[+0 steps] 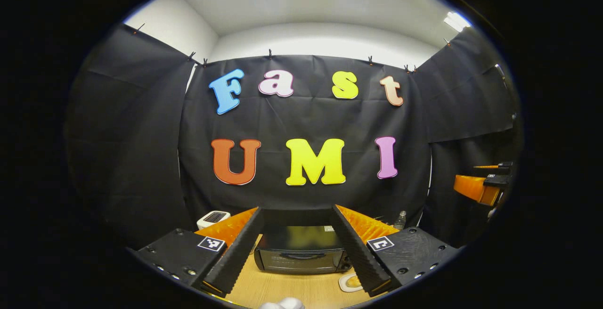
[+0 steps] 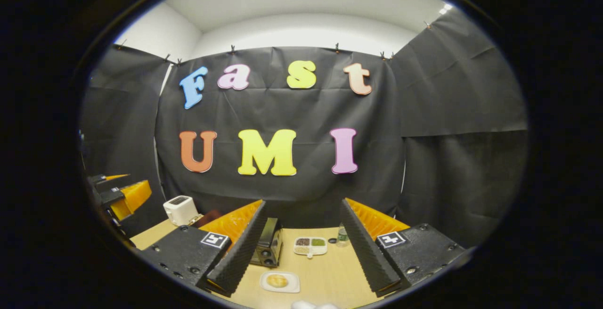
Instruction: Open the electric oven with the left hand, put the food in, and close the electric oven.
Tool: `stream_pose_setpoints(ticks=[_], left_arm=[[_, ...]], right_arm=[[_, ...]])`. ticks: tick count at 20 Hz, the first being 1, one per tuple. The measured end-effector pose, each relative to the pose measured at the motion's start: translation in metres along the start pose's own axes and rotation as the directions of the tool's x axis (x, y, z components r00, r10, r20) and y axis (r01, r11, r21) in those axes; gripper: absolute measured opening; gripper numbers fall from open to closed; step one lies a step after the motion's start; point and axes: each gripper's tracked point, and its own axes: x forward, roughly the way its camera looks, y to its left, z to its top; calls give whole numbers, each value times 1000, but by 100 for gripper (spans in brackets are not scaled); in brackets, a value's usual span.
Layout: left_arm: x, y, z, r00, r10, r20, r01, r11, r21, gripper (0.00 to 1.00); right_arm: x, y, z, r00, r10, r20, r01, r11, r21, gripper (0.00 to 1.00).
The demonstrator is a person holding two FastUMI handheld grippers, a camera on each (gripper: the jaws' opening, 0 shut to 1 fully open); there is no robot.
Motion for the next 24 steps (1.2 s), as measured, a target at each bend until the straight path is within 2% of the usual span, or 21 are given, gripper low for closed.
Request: stream_pose_setpoints(ticks=[6, 14, 24], left_arm=[[22, 0, -67, 999, 9, -32, -10, 1000, -17, 94], [78, -15, -198, 981, -6, -192, 8, 1000, 12, 93], [170, -22, -255, 964, -25, -264, 27, 1000, 5, 93]], right_arm=[[-1, -7, 0, 1000, 2, 17, -2, 1000, -28, 98], [4, -29, -11, 999, -45, -25, 43, 996, -83, 98], [8, -53, -29, 990, -120, -74, 112, 989, -100, 99]])
